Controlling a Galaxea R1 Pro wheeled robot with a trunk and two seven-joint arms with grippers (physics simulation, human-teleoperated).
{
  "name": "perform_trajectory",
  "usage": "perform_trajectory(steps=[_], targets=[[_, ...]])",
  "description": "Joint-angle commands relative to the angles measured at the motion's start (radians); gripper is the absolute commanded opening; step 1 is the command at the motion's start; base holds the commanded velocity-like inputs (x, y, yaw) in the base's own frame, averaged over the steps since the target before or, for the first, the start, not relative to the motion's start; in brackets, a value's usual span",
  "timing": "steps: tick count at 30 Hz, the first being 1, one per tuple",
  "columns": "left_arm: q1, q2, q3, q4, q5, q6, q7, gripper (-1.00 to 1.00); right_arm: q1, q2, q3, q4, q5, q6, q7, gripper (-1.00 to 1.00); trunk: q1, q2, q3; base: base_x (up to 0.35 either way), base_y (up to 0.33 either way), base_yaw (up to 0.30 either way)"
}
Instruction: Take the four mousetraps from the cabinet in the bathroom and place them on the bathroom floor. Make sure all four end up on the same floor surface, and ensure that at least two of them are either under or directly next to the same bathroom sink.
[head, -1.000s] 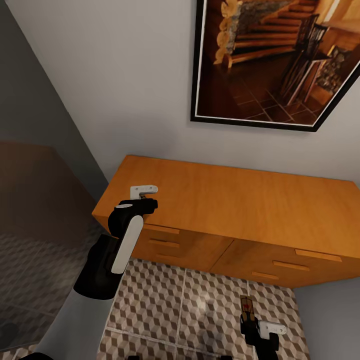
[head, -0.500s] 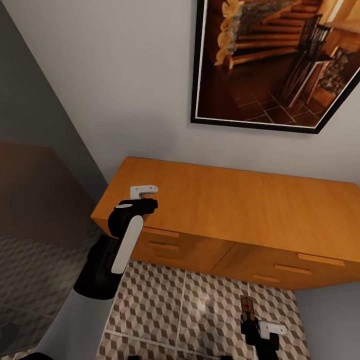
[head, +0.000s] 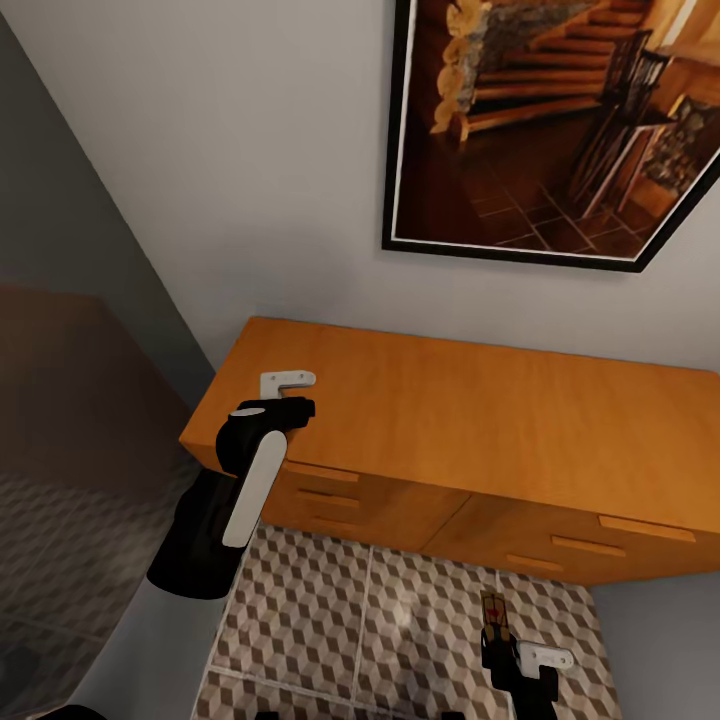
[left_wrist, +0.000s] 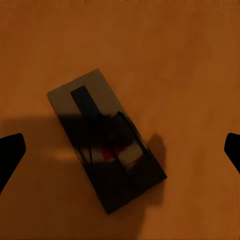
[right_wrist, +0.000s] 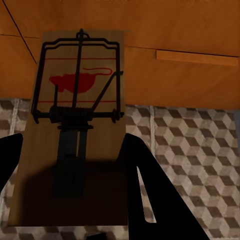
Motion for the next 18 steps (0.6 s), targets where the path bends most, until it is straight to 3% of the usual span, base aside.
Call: perform_trajectory(steps=[1,18], targets=[[-0.001,0.0,-0.001,-0.001,0.01,0.002,0.01,1.0,-0.001,0.0,-0.006,0.001,0.003,-0.003,-0.002,-1.0,0.001,-0.002,-0.001,0.011,0.0,0.0],[0.0,0.0,-0.001,-0.001,0.011,0.002,0.01,1.0,-0.001,0.0,-0.006,0.001,0.003,-0.003,-0.002,-1.0,0.001,-0.002,-0.001,0.005,0.0,0.0]])
